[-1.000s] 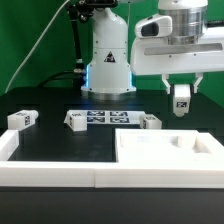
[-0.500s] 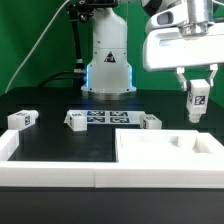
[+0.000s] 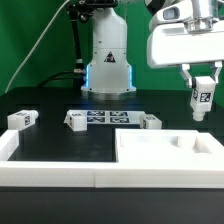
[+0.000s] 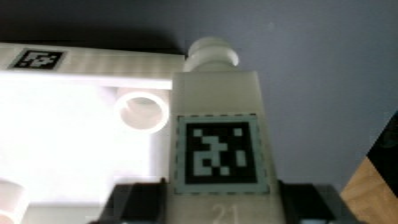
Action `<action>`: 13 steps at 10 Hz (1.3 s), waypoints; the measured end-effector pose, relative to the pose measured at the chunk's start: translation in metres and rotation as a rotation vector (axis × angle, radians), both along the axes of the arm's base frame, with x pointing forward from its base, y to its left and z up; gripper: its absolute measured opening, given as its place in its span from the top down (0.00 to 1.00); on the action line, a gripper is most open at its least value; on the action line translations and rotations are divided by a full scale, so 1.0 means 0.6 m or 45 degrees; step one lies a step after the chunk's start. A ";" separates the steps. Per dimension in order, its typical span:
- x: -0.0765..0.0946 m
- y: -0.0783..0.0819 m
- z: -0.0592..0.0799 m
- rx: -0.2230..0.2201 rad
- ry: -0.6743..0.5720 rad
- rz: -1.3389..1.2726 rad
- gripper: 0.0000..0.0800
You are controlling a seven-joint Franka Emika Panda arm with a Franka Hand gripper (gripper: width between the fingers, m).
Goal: Assemble one leg
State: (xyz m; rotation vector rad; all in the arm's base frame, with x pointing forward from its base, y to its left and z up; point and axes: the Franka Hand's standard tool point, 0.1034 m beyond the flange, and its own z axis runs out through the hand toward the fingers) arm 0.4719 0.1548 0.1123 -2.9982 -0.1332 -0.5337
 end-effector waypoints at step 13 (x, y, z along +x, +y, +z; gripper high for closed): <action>0.149 -0.045 0.026 -0.113 -0.130 0.220 0.64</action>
Offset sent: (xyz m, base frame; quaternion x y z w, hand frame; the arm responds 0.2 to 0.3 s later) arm 0.0581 -0.0018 0.0208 0.0340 0.0275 -0.0520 0.9977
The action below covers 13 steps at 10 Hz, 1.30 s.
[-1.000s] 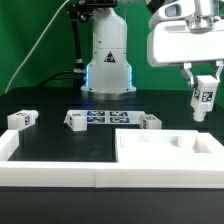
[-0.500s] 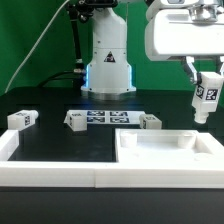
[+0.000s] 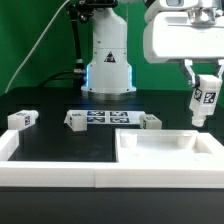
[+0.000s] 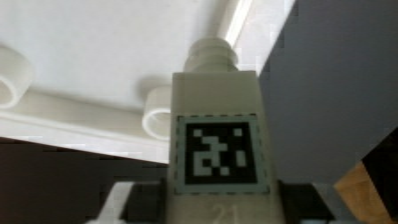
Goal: Assemble one leg
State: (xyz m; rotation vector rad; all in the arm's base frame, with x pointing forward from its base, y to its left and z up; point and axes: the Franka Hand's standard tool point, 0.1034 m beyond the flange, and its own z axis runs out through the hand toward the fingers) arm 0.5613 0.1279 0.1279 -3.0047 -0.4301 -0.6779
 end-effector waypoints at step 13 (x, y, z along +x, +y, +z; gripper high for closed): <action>0.090 -0.016 -0.067 -0.035 -0.100 0.037 0.64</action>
Offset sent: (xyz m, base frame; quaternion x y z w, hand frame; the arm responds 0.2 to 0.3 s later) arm 0.0420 0.0056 -0.0106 0.0189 0.0138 -0.0163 0.9996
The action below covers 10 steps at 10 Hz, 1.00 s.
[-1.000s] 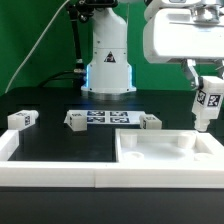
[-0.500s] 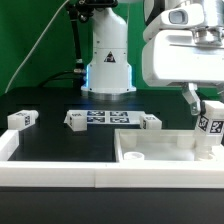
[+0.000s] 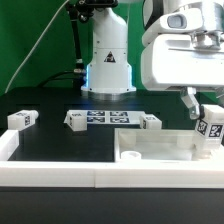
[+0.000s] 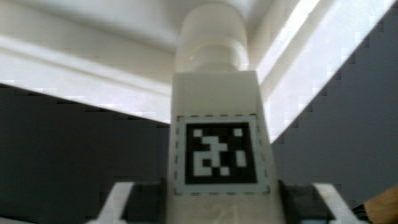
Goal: Assemble one leg
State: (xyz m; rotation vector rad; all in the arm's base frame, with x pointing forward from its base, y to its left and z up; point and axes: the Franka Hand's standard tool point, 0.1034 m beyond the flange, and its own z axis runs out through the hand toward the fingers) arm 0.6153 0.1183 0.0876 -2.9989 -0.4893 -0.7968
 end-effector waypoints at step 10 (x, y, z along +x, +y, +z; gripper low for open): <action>-0.006 0.005 -0.006 0.015 -0.072 -0.014 0.20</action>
Offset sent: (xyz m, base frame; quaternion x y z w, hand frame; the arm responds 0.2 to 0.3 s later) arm -0.0224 0.0055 -0.0267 -0.0038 0.0008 0.0514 0.9987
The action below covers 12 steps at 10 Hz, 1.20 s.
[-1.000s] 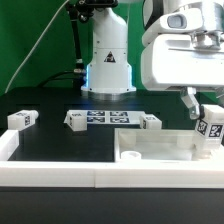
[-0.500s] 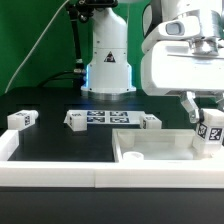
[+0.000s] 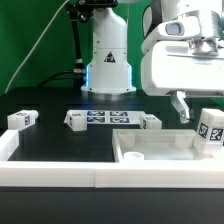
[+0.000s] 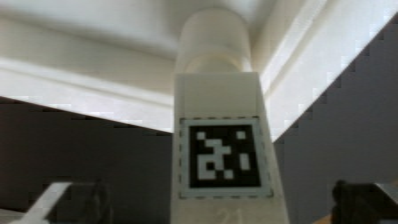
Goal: Assemble one leg
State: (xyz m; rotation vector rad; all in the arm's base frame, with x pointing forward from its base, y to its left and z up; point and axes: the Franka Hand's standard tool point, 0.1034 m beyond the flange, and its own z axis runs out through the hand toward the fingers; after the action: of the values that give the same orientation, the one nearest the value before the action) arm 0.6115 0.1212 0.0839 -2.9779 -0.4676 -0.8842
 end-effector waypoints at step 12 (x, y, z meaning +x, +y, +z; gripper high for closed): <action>0.002 -0.008 -0.004 -0.037 0.400 -0.015 0.19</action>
Offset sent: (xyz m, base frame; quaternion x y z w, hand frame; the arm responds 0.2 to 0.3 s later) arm 0.0000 0.0000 0.0000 0.0000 0.0000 0.0000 1.0000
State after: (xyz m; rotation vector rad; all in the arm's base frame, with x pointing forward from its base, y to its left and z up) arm 0.6127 0.1163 0.0813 -3.0666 -0.4542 -0.3993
